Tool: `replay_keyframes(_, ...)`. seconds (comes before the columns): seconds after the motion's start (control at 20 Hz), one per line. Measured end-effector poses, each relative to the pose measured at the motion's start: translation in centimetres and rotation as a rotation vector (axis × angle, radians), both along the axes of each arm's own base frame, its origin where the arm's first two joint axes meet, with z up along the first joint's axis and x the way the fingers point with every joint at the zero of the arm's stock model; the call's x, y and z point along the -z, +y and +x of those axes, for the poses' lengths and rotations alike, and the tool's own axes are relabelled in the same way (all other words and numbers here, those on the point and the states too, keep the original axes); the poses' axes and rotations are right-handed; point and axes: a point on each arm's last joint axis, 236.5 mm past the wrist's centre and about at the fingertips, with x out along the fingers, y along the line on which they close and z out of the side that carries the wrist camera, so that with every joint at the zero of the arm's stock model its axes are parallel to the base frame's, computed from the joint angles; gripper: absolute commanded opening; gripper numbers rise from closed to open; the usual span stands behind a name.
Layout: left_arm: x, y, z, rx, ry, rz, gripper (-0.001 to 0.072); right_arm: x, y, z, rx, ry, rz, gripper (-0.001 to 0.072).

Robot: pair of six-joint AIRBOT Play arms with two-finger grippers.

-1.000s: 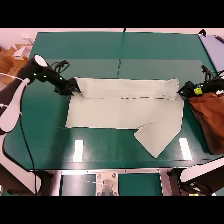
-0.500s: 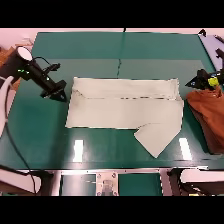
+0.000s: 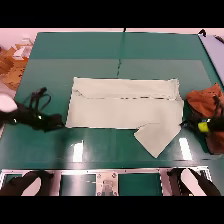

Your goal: Fold the shirts.

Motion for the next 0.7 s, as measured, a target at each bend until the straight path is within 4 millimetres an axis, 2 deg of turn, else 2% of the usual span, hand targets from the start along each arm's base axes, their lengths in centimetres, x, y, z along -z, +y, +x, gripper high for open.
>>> replay_keyframes(0.05, 0.9, -0.4, -0.1, -0.044, -0.009, -0.027, 0.0655, 1.1, 0.2, -0.9, 0.027, 0.018, 0.003, 0.022)
replay_keyframes(0.15, 2.6, -1.2, 0.2, -0.148, -0.037, -0.087, 0.0654, 2.6, 0.5, -2.3, 0.07, 0.047, 0.014, 0.0376)
replay_keyframes(0.35, 5.2, -1.3, 1.2, -0.352, -0.069, -0.166, 0.0654, 4.1, 0.8, -3.5, 0.131, 0.081, 0.023, 0.0375)
replay_keyframes(0.7, 5.8, -2.2, 4.3, -0.518, -0.202, -0.209, 0.0653, 4.8, 0.6, -3.7, 0.163, 0.083, 0.017, 0.0375)
